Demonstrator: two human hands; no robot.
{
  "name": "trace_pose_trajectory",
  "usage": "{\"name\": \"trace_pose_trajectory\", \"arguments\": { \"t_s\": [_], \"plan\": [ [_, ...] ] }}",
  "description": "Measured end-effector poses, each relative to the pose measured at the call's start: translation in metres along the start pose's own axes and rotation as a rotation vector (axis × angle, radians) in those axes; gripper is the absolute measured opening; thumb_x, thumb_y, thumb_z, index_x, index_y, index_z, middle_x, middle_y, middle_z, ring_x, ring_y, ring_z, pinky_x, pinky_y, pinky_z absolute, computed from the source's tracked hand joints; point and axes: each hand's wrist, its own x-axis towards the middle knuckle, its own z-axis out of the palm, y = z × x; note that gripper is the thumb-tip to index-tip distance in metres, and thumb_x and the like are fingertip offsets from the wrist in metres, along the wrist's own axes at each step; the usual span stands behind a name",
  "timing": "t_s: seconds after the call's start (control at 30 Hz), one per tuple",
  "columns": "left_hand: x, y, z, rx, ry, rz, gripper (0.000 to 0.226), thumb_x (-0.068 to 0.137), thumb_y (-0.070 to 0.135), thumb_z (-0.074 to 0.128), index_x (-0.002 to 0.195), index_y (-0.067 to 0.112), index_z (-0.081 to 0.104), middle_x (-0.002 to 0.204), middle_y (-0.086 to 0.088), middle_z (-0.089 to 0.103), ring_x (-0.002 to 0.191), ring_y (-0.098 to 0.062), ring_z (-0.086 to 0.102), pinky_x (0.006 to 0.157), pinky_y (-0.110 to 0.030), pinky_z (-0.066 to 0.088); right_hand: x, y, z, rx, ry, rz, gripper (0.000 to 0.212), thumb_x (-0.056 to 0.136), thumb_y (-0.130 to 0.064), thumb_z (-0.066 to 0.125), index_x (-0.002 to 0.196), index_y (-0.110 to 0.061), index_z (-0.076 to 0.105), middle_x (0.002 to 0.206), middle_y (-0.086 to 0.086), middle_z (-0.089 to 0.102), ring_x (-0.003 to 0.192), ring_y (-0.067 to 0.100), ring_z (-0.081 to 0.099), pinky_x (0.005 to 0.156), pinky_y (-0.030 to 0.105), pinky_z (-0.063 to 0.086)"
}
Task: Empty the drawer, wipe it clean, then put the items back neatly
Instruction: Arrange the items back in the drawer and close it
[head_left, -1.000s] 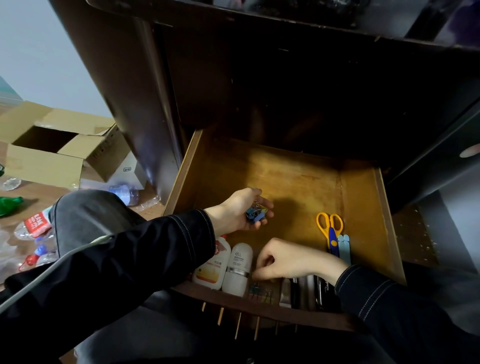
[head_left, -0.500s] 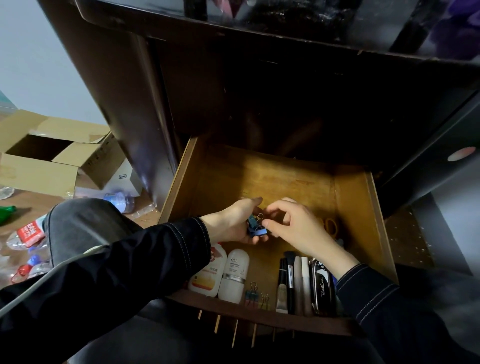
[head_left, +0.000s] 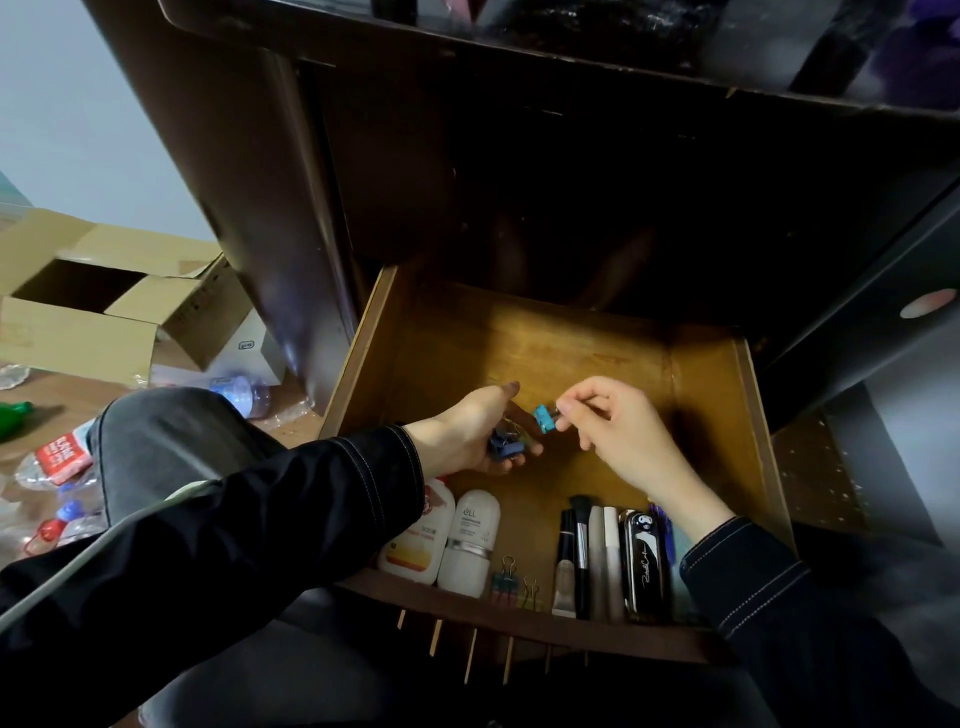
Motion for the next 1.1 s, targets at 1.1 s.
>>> {"name": "trace_pose_trajectory", "arguments": {
  "t_s": [1.1],
  "plan": [
    [0.001, 0.002, -0.003, -0.075, 0.052, 0.030, 0.054, 0.107, 0.044, 0.027, 0.098, 0.007, 0.065, 0.083, -0.013, 0.070, 0.059, -0.019, 0.056, 0.048, -0.021, 0.044, -0.026, 0.003, 0.030, -0.520, -0.877, 0.128, 0.009, 0.084, -0.023, 0.073, 0.081, -0.016, 0.076, 0.058, -0.011, 0.066, 0.052, -0.001, 0.054, 0.062, 0.027, 0.048]
  ]
}}
